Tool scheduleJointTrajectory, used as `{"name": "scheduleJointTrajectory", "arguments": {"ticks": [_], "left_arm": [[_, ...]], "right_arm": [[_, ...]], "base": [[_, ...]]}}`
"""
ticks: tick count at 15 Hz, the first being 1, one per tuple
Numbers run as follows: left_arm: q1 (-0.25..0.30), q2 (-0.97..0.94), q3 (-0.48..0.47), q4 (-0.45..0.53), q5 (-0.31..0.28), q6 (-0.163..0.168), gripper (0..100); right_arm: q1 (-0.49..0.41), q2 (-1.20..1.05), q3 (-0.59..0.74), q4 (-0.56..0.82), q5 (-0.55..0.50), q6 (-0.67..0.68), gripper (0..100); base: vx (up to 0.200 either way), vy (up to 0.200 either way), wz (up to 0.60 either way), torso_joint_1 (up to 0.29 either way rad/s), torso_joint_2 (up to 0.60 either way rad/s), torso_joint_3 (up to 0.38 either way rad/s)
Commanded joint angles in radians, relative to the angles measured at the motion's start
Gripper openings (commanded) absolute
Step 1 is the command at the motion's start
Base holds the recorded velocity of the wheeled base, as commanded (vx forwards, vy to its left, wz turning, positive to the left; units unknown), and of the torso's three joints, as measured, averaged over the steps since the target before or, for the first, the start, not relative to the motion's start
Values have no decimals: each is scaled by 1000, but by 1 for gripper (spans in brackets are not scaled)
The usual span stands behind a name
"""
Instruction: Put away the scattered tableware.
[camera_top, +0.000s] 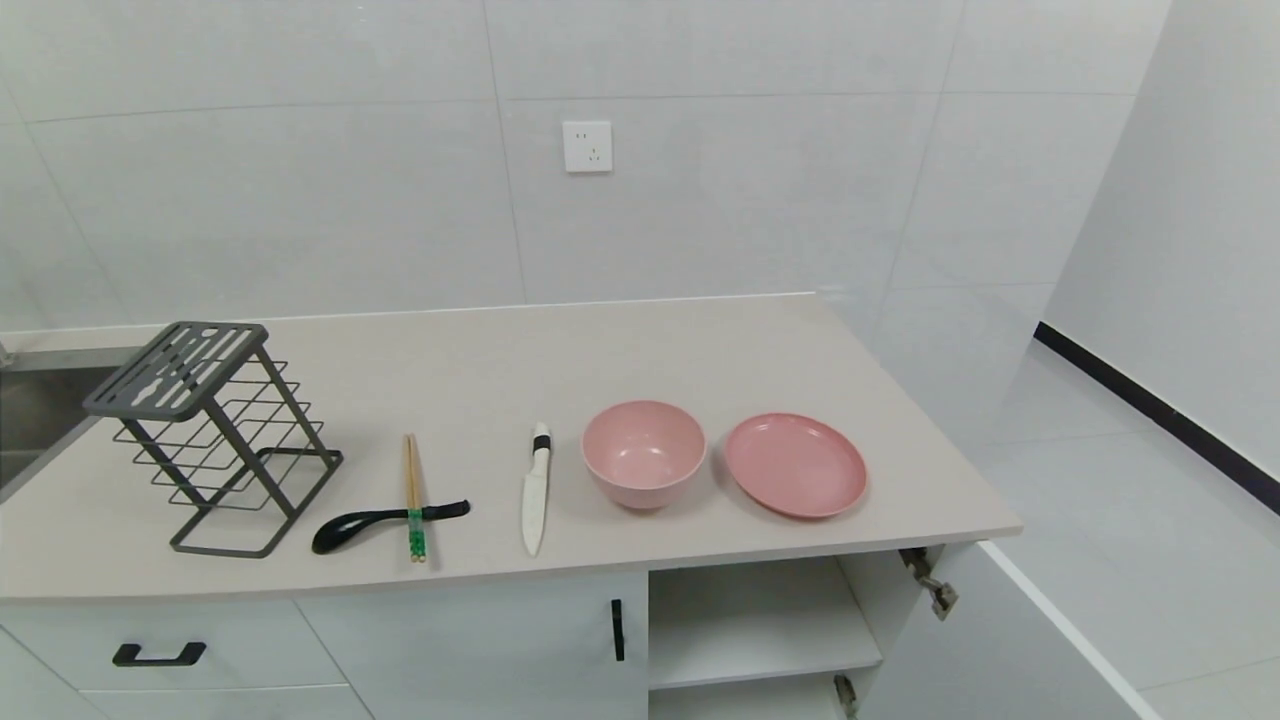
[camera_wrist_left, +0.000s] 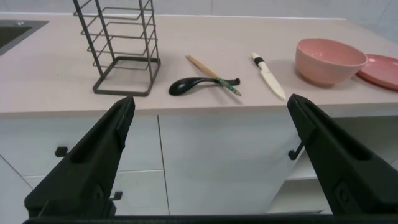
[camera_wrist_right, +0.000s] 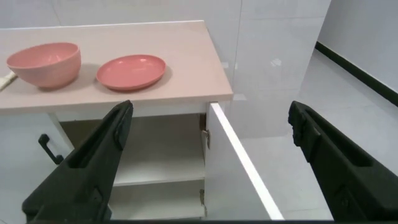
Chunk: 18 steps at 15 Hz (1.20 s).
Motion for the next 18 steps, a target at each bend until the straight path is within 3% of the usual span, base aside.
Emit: {"name": "scheduleJointTrajectory", "arguments": {"ticks": [1,5,18], "left_arm": [[0,1,0,-1,0,-1,100],[0,1,0,-1,0,-1,100],[0,1,0,-1,0,-1,100]], "right_arm": [[0,1,0,0,1,0,100],[0,1,0,-2,2,-2,100],[0,1,0,-34,10,-43,100]], "base": [[0,0,0,320,-623,-295],[0,0,0,208,-400,-190],[0,0,0,4,-5,-3]]}}
